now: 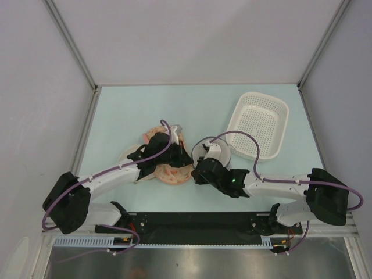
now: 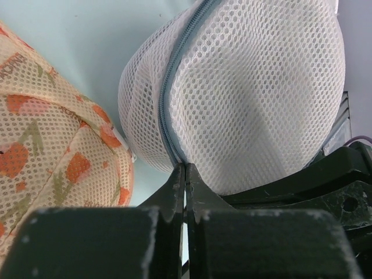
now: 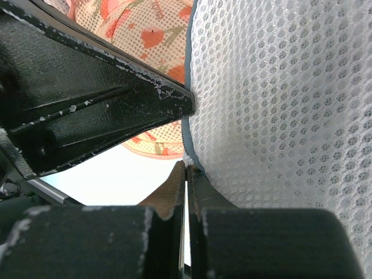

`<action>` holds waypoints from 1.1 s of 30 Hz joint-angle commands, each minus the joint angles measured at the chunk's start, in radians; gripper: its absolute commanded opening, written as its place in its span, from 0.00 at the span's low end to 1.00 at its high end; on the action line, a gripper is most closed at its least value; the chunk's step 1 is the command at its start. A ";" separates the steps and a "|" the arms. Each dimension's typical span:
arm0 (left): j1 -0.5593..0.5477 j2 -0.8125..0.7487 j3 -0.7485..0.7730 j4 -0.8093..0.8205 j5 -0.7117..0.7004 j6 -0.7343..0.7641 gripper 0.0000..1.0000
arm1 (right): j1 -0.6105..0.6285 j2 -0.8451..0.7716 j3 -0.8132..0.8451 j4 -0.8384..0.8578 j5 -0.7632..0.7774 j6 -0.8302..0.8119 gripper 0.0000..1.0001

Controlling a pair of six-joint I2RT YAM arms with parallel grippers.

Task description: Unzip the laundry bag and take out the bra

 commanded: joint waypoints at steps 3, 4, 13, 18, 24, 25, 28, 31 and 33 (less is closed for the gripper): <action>-0.007 0.004 0.087 -0.005 -0.028 0.040 0.00 | 0.001 -0.003 0.039 0.013 0.006 -0.004 0.00; -0.006 0.004 0.093 -0.013 -0.046 0.047 0.00 | 0.002 -0.005 0.037 0.009 0.006 -0.004 0.00; 0.017 0.022 0.125 -0.048 -0.062 0.074 0.00 | 0.007 -0.034 0.031 -0.032 0.015 0.013 0.00; 0.040 0.027 0.127 -0.050 -0.060 0.084 0.00 | 0.014 -0.060 0.016 -0.060 0.027 0.029 0.00; 0.075 0.025 0.139 -0.066 -0.059 0.106 0.00 | 0.021 -0.098 0.010 -0.100 0.044 0.042 0.00; 0.083 0.025 0.141 -0.066 -0.057 0.107 0.00 | 0.021 -0.103 0.007 -0.105 0.046 0.042 0.00; 0.095 0.027 0.147 -0.074 -0.059 0.118 0.00 | 0.021 -0.113 0.004 -0.122 0.052 0.047 0.00; 0.106 0.031 0.154 -0.077 -0.060 0.126 0.00 | 0.024 -0.121 0.001 -0.132 0.053 0.053 0.00; 0.109 0.036 0.161 -0.080 -0.059 0.130 0.00 | 0.027 -0.126 -0.001 -0.137 0.055 0.056 0.00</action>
